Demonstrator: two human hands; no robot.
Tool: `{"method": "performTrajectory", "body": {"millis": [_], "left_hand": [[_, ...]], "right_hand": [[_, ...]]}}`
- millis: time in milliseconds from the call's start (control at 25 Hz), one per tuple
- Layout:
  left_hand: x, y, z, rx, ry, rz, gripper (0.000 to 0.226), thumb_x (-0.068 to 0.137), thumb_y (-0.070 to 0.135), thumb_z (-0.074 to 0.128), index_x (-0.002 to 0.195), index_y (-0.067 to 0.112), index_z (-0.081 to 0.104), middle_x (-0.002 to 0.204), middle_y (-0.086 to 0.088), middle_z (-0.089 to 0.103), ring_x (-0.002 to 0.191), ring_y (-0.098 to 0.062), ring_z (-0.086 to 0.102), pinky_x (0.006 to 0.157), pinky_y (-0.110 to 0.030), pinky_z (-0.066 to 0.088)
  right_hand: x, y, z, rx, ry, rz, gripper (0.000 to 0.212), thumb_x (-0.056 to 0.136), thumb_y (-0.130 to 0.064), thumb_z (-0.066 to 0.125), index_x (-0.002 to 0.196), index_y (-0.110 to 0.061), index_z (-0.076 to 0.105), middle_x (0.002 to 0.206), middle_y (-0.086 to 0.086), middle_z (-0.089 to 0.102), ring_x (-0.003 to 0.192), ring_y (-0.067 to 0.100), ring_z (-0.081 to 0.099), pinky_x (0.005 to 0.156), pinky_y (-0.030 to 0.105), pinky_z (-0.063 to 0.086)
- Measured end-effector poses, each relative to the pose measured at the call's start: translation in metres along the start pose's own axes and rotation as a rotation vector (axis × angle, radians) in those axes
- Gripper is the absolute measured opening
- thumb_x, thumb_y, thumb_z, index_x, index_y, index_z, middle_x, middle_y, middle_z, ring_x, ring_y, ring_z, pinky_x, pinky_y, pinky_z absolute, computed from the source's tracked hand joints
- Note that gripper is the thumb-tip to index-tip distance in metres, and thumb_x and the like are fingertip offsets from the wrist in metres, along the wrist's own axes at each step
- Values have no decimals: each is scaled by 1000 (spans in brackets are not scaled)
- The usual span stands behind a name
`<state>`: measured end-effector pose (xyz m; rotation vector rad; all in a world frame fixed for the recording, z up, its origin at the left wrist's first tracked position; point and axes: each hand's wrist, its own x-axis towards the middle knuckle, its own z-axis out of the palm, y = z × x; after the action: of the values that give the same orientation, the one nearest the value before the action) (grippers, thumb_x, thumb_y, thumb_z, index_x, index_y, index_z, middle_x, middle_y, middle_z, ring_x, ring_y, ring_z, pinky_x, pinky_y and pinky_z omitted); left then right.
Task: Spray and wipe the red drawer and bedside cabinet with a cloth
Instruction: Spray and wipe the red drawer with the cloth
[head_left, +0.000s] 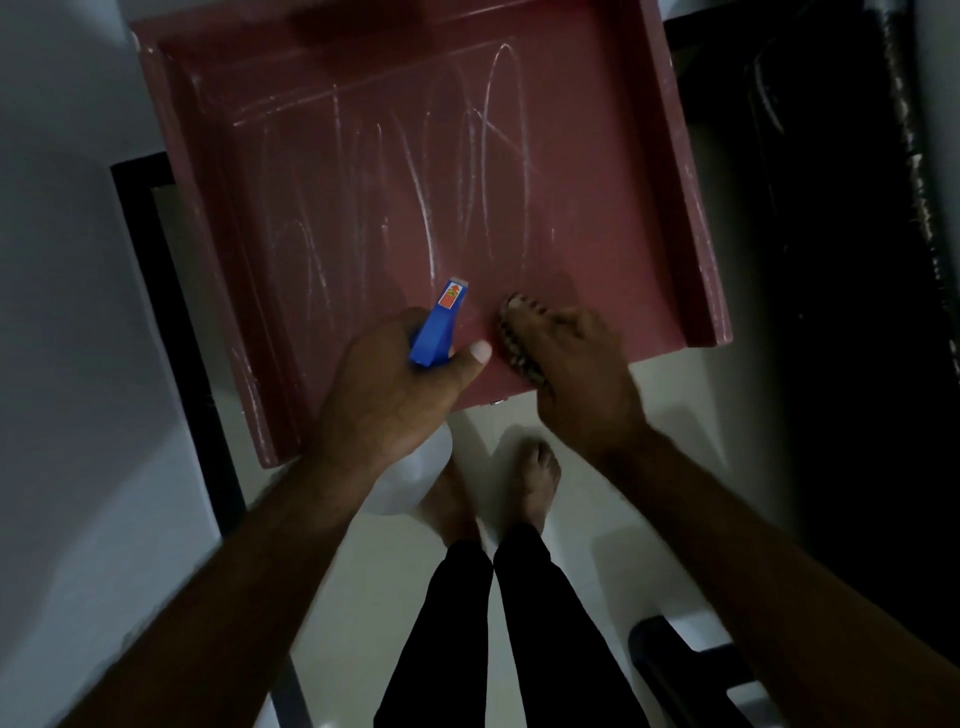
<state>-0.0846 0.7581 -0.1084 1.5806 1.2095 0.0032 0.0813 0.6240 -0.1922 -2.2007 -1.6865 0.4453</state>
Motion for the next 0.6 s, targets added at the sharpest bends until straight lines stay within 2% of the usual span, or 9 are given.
{"method": "performTrajectory", "body": {"millis": [80,120,240,280,360,440,480,520,600], "left_hand": [[-2,5,-2,12,10,11,44,88,51,73,88,9,60,83,-20,70,78,-39,71,77,-60,58],[-2,7,-3,7,15,13,44,88,51,73,88,8,60,83,-20,70,77,-39,71,77,-60,58],[2,12,-6,-23,33,-1,44,87,49,75,90,6,61,83,-20,70,77,-40,71,77,-59,58],[4,13,-7,-31,40,-3,45,87,48,75,91,5,61,83,-22,70,78,-41,71,77,-60,58],[6,15,-8,-34,45,-7,44,88,46,75,91,4,61,84,-23,69,79,-42,70,77,-61,58],[8,17,-8,-71,55,-6,43,89,44,75,90,4,60,83,-25,68,78,-43,70,77,-61,58],[9,18,-7,-85,62,-5,43,88,44,76,89,4,60,82,-24,68,77,-42,70,76,-61,58],[9,18,-7,-83,68,-5,42,87,44,76,88,5,60,80,-22,69,74,-39,71,75,-61,59],[11,18,-7,-79,77,-6,39,87,42,76,86,7,60,75,-17,70,68,-32,72,73,-59,59]], "right_hand": [[9,11,-10,-6,-56,-123,66,83,4,67,147,-9,58,135,12,68,113,40,62,90,53,53],[16,21,-14,-5,-52,-112,66,82,4,68,147,-10,58,133,13,69,112,40,62,90,53,53],[31,37,-19,-20,57,98,68,81,3,69,146,-12,58,126,14,71,110,38,60,88,52,55],[31,33,-17,-31,69,106,64,84,0,68,146,-12,58,128,13,71,111,38,60,88,51,54],[26,21,-10,-17,10,-18,55,92,-9,62,147,-11,58,137,10,68,114,38,61,93,51,52],[17,17,-9,-4,-107,-170,60,89,-12,63,148,-12,56,144,7,64,118,36,60,95,50,51],[18,22,-13,-10,-138,-224,65,84,-7,67,149,-13,57,145,5,63,119,35,60,95,49,50],[22,30,-16,-17,-133,-247,69,82,-1,70,148,-13,57,144,6,64,118,34,60,94,48,51],[34,45,-23,-43,-90,-174,63,86,2,71,146,-13,59,139,9,66,115,35,62,94,50,53]]}}
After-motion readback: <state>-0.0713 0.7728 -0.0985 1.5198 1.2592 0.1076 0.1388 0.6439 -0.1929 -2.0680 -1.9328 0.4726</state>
